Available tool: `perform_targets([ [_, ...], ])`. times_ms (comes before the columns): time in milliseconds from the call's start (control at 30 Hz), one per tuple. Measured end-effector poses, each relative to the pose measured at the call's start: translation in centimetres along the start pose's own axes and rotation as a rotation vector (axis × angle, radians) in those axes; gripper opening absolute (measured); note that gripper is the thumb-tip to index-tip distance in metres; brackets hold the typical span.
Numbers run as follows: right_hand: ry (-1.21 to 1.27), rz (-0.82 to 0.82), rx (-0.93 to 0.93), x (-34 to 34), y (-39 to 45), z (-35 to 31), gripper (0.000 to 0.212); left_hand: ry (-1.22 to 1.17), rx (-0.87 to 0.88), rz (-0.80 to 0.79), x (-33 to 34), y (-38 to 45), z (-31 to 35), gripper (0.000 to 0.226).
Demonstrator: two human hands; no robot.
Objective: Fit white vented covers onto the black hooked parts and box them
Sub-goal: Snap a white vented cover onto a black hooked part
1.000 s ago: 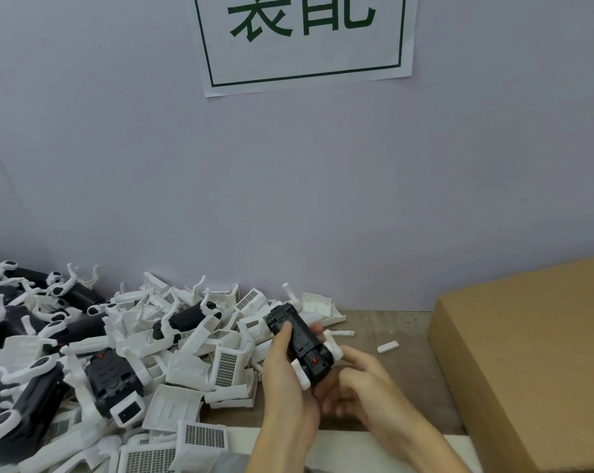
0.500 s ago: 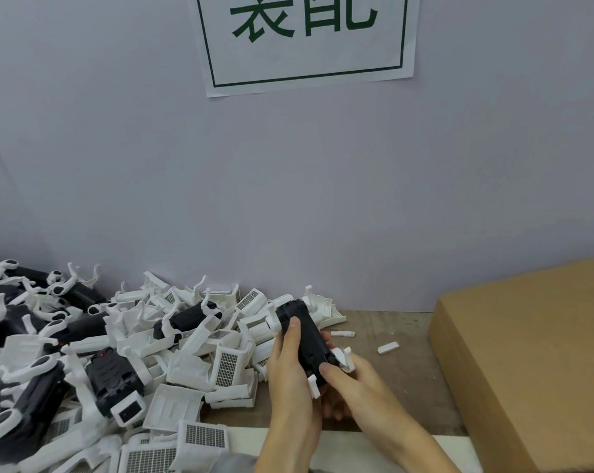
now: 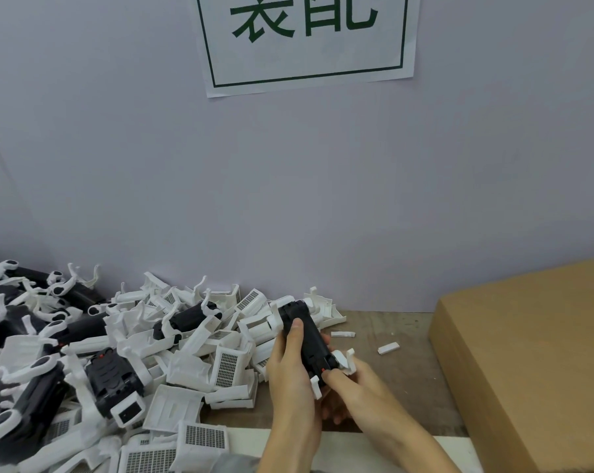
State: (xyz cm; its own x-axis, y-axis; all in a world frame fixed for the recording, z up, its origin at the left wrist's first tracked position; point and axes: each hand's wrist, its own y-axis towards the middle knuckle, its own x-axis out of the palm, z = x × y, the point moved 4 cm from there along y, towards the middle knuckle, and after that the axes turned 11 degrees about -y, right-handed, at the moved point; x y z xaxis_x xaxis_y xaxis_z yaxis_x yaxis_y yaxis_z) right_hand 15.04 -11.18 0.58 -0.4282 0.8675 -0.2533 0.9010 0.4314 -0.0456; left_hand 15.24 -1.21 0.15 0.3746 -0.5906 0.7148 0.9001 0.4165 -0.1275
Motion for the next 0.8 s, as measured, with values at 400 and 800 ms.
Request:
perform_targets([
  [400, 0.112, 0.007, 0.048, -0.02, 0.30, 0.36, 0.020, 0.091, 0.040, 0.024, 0.08, 0.00, 0.12, 0.030],
  [800, 0.124, -0.059, 0.006, 0.21, 0.44, 0.49, 0.015, 0.016, -0.088, 0.094, -0.43, -0.27, -0.19, 0.050],
])
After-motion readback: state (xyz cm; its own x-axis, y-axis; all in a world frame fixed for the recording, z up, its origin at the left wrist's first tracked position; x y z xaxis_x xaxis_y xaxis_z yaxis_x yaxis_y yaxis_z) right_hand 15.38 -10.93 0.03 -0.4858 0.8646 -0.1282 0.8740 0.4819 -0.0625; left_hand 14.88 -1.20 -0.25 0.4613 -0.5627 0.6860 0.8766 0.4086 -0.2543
